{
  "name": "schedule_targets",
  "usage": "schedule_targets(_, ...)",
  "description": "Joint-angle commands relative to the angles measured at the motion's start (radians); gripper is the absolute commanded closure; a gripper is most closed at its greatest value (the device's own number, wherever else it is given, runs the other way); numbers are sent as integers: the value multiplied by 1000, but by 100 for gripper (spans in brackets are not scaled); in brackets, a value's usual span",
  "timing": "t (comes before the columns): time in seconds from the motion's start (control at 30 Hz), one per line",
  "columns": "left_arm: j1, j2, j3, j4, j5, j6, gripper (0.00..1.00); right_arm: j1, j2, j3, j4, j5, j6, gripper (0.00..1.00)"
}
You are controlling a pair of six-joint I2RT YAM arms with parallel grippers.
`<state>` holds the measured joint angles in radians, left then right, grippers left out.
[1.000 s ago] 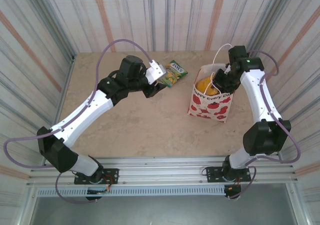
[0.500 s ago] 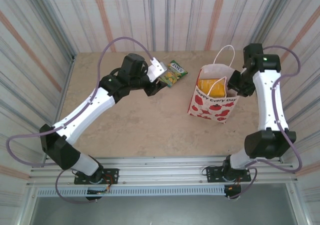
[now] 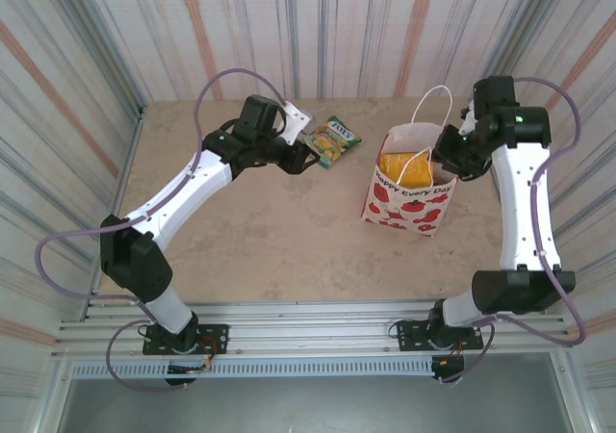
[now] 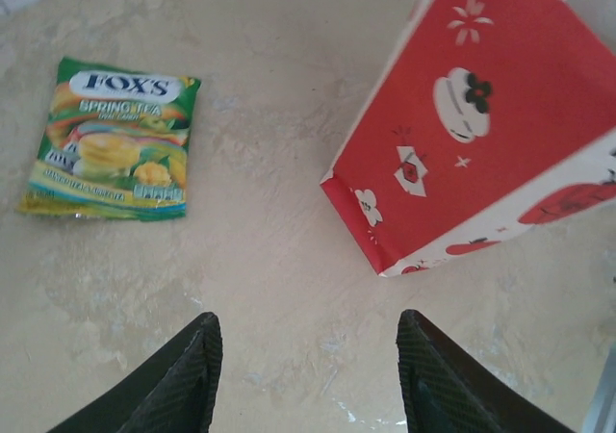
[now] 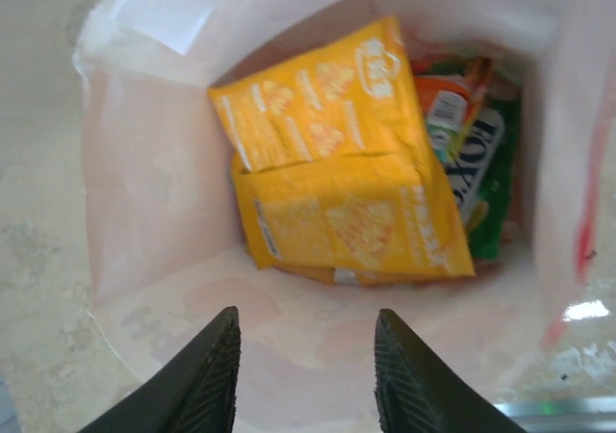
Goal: Place the snacks into the paper bag
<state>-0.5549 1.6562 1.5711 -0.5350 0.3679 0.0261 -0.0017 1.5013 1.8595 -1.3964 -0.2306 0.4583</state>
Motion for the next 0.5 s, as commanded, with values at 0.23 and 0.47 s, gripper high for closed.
schedule_targets(0.23,26,-4,-14,10,57,-103,48,55,212,69,67,-25,-46,64)
schedule_targets(0.47,35,2,-25,14,67,-109,48,72,268,25,60,-21,-49,65)
